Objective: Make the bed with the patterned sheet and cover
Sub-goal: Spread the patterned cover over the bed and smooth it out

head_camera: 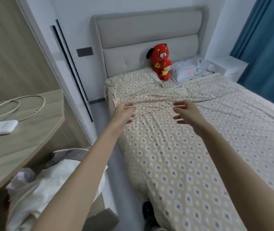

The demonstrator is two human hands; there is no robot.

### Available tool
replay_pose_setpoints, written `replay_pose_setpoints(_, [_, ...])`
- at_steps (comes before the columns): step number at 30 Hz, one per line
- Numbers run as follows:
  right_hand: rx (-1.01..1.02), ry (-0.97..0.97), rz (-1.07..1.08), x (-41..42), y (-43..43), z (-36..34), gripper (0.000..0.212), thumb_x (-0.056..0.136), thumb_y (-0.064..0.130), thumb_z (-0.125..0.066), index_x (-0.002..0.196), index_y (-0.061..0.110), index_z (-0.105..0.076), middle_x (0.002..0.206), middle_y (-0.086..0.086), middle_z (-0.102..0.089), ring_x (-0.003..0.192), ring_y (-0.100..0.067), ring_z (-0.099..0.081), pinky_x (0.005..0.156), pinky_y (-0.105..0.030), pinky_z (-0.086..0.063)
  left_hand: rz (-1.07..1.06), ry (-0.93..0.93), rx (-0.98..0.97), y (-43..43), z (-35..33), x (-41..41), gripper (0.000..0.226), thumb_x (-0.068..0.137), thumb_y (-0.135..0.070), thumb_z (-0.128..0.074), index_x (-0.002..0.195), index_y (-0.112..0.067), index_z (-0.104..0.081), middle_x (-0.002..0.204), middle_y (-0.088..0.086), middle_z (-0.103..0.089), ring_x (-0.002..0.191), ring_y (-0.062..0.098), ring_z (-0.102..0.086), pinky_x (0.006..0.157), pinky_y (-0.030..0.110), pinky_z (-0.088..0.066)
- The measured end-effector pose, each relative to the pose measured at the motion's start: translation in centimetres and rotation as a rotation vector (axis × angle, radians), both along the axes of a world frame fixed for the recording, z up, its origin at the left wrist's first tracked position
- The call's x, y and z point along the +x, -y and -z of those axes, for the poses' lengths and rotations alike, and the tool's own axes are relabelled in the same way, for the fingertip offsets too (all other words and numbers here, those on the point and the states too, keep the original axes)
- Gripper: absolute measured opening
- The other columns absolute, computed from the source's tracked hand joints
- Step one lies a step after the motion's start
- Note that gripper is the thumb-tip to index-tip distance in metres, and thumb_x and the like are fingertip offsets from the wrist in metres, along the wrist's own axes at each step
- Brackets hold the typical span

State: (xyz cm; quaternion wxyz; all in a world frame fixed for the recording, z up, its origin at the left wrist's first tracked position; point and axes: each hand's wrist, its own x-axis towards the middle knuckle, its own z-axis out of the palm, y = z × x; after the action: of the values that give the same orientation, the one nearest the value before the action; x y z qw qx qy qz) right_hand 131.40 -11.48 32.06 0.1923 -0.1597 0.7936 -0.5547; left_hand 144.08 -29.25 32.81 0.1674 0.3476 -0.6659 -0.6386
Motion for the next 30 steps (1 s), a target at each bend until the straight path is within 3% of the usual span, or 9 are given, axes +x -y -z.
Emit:
replay_pose_setpoints(5, [0.051, 0.049, 0.02, -9.0, 4.1, 2.1, 0.023, 0.091, 0.013, -0.053, 0.114, 0.015, -0.057, 0.107, -0.002, -0.061, 0.077, -0.018, -0.063, 0.068, -0.031, -0.051, 0.002, 0.067, 0.039, 5.5, 2.0, -10.3, 0.017, 0.092, -0.012, -0.053, 0.107, -0.019, -0.057, 0.116, 0.005, -0.061, 0.085, 0.014, -0.058, 0.066, 0.023, -0.049])
replay_pose_setpoints(11, [0.087, 0.108, 0.0, -17.3, 9.7, 3.5, 0.025, 0.091, 0.015, -0.052, 0.116, 0.016, -0.056, 0.107, 0.001, -0.061, 0.078, -0.017, -0.063, 0.068, -0.029, -0.05, 0.0, 0.12, 0.052, 11.5, 2.9, -20.2, 0.017, 0.092, -0.01, -0.051, 0.107, -0.018, -0.056, 0.1, 0.001, -0.059, 0.082, 0.013, -0.056, 0.071, 0.024, -0.048])
replay_pose_setpoints(17, [0.117, 0.191, 0.033, -23.5, 14.1, 6.6, 0.021, 0.093, 0.014, -0.052, 0.113, 0.016, -0.055, 0.103, 0.003, -0.059, 0.078, -0.017, -0.062, 0.078, -0.037, -0.053, 0.04, 0.173, 0.087, 17.4, 5.5, -29.1, 0.02, 0.094, -0.009, -0.05, 0.111, -0.018, -0.055, 0.09, -0.002, -0.057, 0.075, 0.01, -0.054, 0.066, 0.023, -0.047])
replay_pose_setpoints(22, [0.149, 0.253, 0.093, -30.8, 20.1, 10.2, 0.023, 0.092, 0.013, -0.052, 0.115, 0.015, -0.055, 0.107, -0.003, -0.061, 0.077, -0.018, -0.061, 0.074, -0.034, -0.051, 0.085, 0.247, 0.117, 24.1, 10.0, -37.7, 0.026, 0.093, -0.01, -0.052, 0.118, -0.015, -0.056, 0.105, 0.002, -0.06, 0.078, 0.012, -0.056, 0.069, 0.024, -0.049])
replay_pose_setpoints(26, [0.206, 0.344, 0.138, -36.5, 26.6, 14.6, 0.024, 0.092, 0.012, -0.052, 0.115, 0.013, -0.056, 0.11, -0.006, -0.061, 0.073, -0.018, -0.061, 0.067, -0.03, -0.049, 0.104, 0.312, 0.155, 30.7, 14.9, -43.3, 0.021, 0.093, -0.009, -0.05, 0.111, -0.017, -0.059, 0.099, 0.001, -0.058, 0.072, 0.01, -0.053, 0.065, 0.022, -0.046])
replay_pose_setpoints(30, [0.303, 0.494, 0.141, -39.9, 32.4, 19.2, 0.023, 0.093, 0.013, -0.052, 0.116, 0.013, -0.056, 0.111, -0.006, -0.06, 0.072, -0.017, -0.062, 0.067, -0.03, -0.051, 0.101, 0.45, 0.24, 36.3, 20.5, -45.7, 0.027, 0.094, -0.012, -0.05, 0.12, -0.013, -0.056, 0.103, 0.003, -0.057, 0.086, 0.017, -0.056, 0.066, 0.023, -0.046])
